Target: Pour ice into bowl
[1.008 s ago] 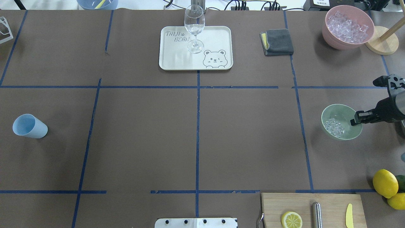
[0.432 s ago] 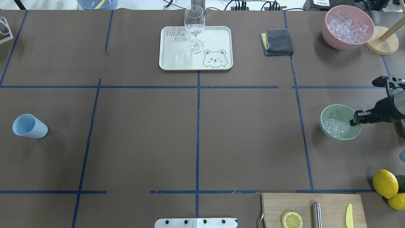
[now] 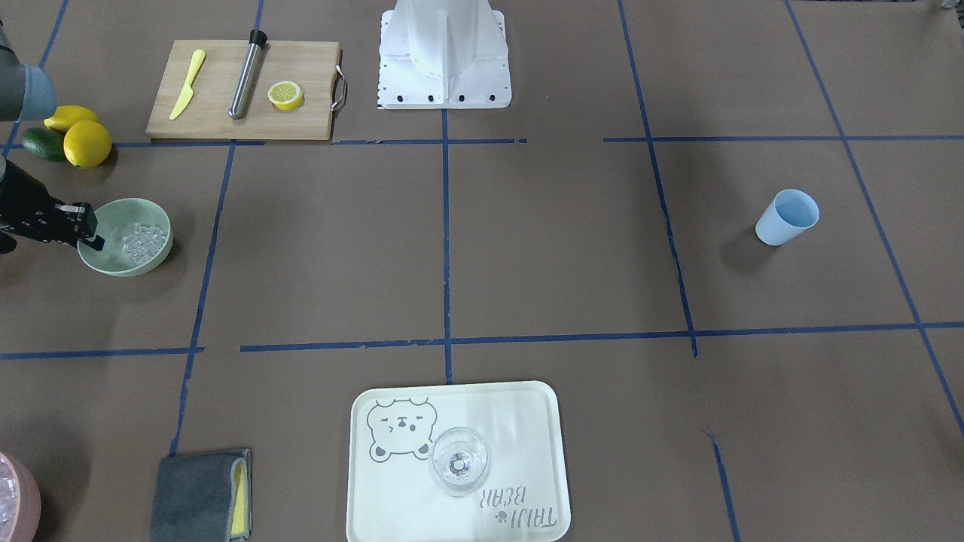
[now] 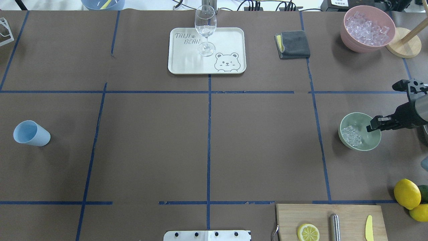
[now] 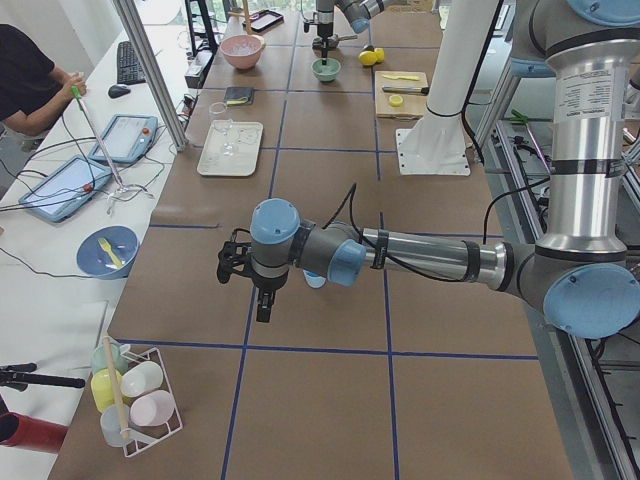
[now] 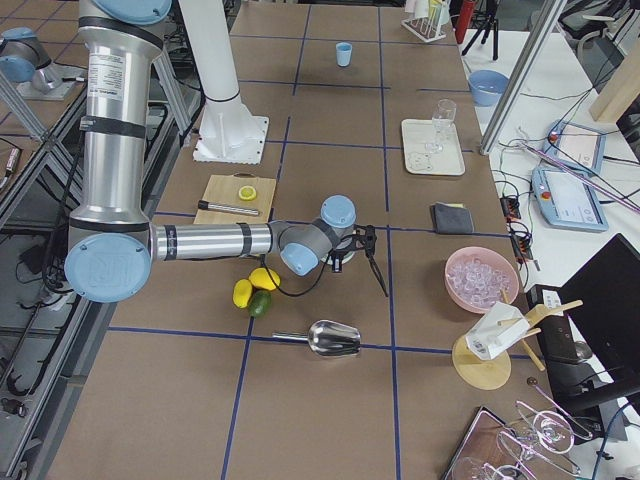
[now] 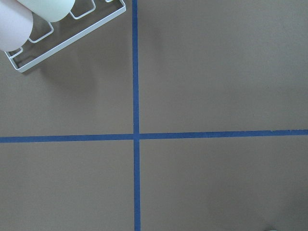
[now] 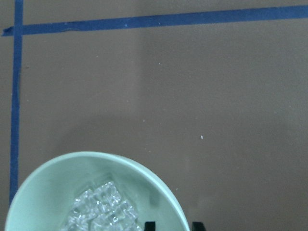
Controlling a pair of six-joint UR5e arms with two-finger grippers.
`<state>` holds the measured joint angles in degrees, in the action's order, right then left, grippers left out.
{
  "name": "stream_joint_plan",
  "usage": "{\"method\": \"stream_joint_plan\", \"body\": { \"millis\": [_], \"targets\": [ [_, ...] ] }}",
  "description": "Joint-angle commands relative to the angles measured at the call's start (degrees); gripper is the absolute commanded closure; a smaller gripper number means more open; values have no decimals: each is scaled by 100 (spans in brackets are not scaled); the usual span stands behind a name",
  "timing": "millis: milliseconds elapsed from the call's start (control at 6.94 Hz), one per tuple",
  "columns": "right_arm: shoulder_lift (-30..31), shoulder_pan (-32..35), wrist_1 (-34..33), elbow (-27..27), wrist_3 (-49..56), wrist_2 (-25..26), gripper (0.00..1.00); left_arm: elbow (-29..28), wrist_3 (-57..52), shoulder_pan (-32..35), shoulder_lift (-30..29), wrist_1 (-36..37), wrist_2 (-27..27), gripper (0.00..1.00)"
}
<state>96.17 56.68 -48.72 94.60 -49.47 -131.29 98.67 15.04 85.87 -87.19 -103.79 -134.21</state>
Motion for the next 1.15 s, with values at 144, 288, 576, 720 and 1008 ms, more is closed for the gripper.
{"method": "stream_joint_plan", "body": {
  "millis": [144,288,576,720,1008],
  "targets": [
    [7,761,-285,287,60,-701,0,-6,-80,9,70,-1,0,0],
    [-54,1009,-539,304,321,-749,0,-15,-89,9,79,0,0,0],
    [-81,1570,-1406,313,1407,-749,0,-172,-1207,17,158,17,0,0],
    [-194,1904,-2099,305,2301,-741,0,-190,-1266,78,150,69,0,0],
    [-493,2546,-3628,279,4086,-644,0,-471,-1302,315,71,183,-35,0]
  ]
}}
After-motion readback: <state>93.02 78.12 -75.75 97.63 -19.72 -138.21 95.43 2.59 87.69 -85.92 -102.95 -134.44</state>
